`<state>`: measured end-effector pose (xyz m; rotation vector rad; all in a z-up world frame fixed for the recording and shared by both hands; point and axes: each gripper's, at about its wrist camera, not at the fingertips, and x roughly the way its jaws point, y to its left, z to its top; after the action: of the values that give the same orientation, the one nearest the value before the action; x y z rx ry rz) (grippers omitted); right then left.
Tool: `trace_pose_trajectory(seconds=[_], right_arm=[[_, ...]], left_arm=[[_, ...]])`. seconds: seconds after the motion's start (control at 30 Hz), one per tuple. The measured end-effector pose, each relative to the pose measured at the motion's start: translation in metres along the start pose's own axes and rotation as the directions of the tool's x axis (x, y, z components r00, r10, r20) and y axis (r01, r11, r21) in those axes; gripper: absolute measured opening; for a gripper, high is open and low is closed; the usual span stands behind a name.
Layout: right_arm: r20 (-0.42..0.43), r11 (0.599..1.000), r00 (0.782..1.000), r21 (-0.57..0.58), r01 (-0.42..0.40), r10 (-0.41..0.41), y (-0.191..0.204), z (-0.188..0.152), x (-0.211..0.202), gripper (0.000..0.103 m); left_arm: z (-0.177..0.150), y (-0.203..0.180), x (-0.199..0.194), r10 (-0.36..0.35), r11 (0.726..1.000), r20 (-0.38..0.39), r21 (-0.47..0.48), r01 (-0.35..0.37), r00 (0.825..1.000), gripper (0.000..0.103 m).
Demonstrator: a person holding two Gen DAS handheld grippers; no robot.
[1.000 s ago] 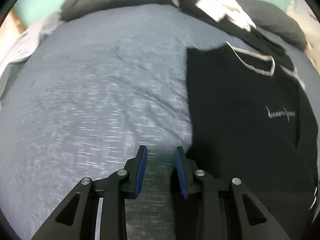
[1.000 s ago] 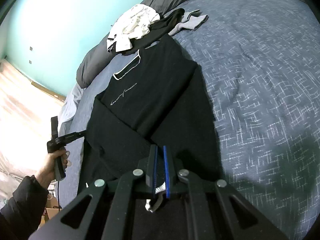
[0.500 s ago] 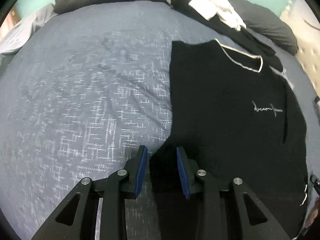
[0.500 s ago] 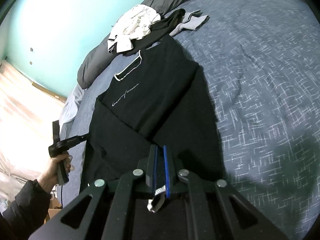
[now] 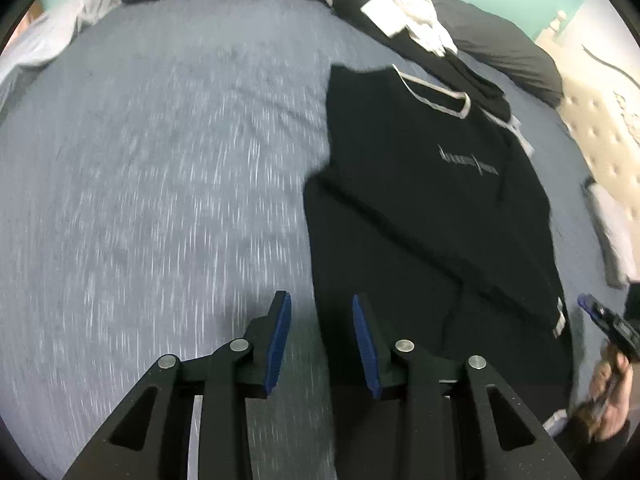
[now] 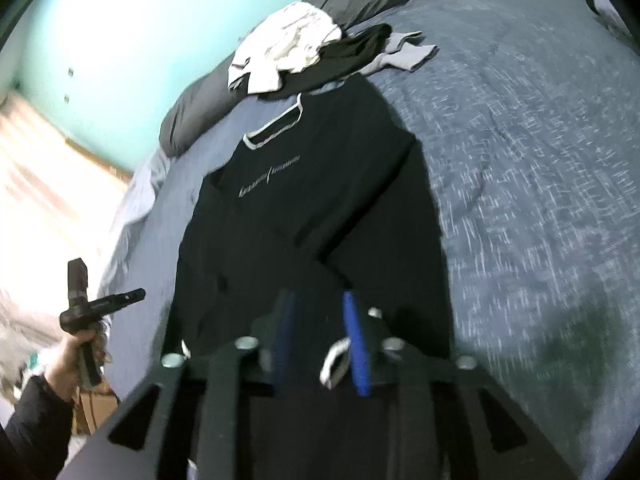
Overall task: Fold clothes
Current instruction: 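Grasp the white-trimmed hem of the sweatshirt with both tools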
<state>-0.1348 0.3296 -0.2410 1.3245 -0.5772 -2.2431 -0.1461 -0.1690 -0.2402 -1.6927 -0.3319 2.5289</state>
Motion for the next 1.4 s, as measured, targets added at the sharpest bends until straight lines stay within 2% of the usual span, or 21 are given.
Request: trace_pose_trajectory(seconds=[0.13, 0.27, 0.47, 0.6, 0.8, 1.1, 1.3, 1.33, 1.4], right_arm=[[-0.066, 0.999, 0.997, -0.025, 0.040, -0.041, -0.001, -0.014, -0.019, 0.030], [-0.123, 0.996, 0.988, -0.023, 0.091, -0.093, -0.012, -0.031, -0.039, 0.031], [-0.243, 0.991, 0.961, -0.026, 0.129, -0.131, -0.020, -0.063, -0.052, 0.035], [-0.289, 0.989, 0.946, -0.029, 0.143, -0.145, -0.019, -0.079, -0.052, 0.036], [-0.336, 0.988, 0.930, -0.025, 0.151, -0.151, -0.017, -0.096, -0.048, 0.041], [-0.385, 0.989, 0.913, -0.008, 0.146, -0.138, -0.016, -0.105, -0.039, 0.042], [-0.404, 0.990, 0.906, 0.006, 0.142, -0.128, -0.019, -0.110, -0.035, 0.042], [-0.406, 0.990, 0.905, 0.006, 0.139, -0.124, -0.019, -0.111, -0.035, 0.042], [-0.410, 0.992, 0.905, 0.005, 0.130, -0.116, -0.019, -0.113, -0.034, 0.042]], left_arm=[[-0.036, 0.001, -0.014, -0.039, 0.999, -0.033, -0.009, 0.039, 0.999, 0.038], [-0.071, 0.003, -0.019, -0.078, 0.996, -0.072, -0.040, 0.075, 0.994, 0.044], [-0.112, -0.003, -0.018, -0.113, 0.993, -0.124, -0.043, 0.108, 0.986, 0.044], [-0.130, -0.008, -0.014, -0.135, 0.990, -0.164, -0.057, 0.127, 0.977, 0.044], [-0.148, -0.018, -0.011, -0.155, 0.988, -0.200, -0.046, 0.149, 0.967, 0.048], [-0.164, -0.020, 0.000, -0.179, 0.984, -0.242, -0.067, 0.168, 0.954, 0.050], [-0.174, -0.030, 0.004, -0.192, 0.981, -0.259, -0.037, 0.189, 0.946, 0.049], [-0.175, -0.032, 0.005, -0.193, 0.981, -0.261, -0.029, 0.192, 0.946, 0.048], [-0.177, -0.035, 0.005, -0.203, 0.979, -0.265, -0.022, 0.204, 0.943, 0.035]])
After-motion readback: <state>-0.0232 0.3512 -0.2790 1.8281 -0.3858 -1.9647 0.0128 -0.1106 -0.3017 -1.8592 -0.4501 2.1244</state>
